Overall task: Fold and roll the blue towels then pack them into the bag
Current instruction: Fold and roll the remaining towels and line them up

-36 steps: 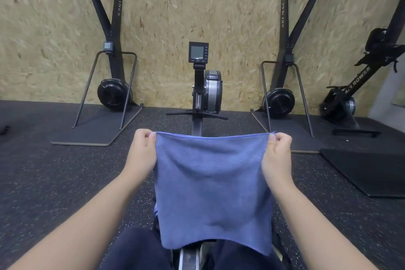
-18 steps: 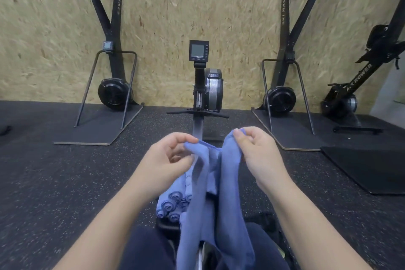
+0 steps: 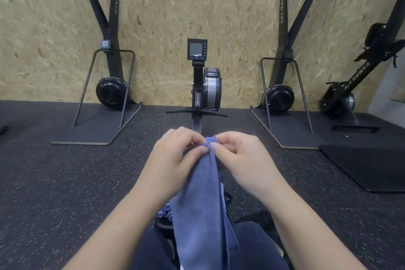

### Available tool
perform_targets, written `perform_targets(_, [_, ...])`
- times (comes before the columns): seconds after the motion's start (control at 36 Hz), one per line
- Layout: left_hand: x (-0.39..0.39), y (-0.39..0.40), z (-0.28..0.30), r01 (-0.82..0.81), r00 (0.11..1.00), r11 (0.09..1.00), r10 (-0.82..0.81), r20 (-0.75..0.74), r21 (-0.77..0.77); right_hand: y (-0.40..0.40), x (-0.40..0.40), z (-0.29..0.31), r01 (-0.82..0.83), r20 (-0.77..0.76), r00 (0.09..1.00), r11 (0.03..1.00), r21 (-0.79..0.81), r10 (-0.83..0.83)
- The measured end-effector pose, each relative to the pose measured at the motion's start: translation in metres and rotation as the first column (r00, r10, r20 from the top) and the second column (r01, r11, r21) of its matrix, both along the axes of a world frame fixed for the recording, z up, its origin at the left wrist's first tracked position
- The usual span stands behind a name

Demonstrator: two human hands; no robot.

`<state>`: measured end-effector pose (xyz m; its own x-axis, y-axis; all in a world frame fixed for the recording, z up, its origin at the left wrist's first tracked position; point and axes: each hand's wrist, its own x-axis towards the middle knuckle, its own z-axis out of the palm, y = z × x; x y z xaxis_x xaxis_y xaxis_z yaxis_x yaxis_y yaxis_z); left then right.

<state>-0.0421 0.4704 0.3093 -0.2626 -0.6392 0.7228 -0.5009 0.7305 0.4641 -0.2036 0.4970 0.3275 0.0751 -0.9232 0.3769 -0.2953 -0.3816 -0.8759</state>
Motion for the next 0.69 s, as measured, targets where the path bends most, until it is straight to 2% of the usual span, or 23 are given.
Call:
perform_targets(0.11, [0.000, 0.004, 0.004, -0.040, 0.999, 0.999, 0.040, 0.004, 0.036, 0.001, -0.003, -0.001, 0.057, -0.185, 0.981, 0.998, -0.026, -0.061])
perform_targets(0.28, [0.001, 0.012, 0.013, -0.038, 0.996, 0.994, 0.045, -0.073, 0.099, 0.006, -0.002, 0.003, 0.022, -0.235, 0.971, 0.999, -0.044, -0.032])
perform_targets(0.5, [0.001, 0.014, 0.012, -0.069, 0.986, 0.990, 0.086, -0.145, 0.122, 0.009, -0.004, 0.007, -0.006, -0.382, 0.923, 0.992, -0.128, -0.043])
perform_targets(0.56, [0.000, 0.014, 0.012, -0.068, 0.986, 0.992, 0.083, -0.145, 0.110, 0.009, -0.005, 0.008, -0.028, -0.328, 0.945, 0.994, -0.107, -0.009])
perform_targets(0.61, [0.000, 0.014, 0.012, -0.067, 0.986, 0.993, 0.081, -0.148, 0.098, 0.008, -0.005, 0.006, -0.089, -0.202, 0.976, 0.995, -0.054, 0.077])
perform_targets(0.69, [0.001, 0.012, 0.011, -0.040, 0.986, 0.993, 0.056, -0.157, 0.108, 0.004, -0.006, 0.002, -0.124, -0.072, 0.990, 0.992, -0.024, 0.122])
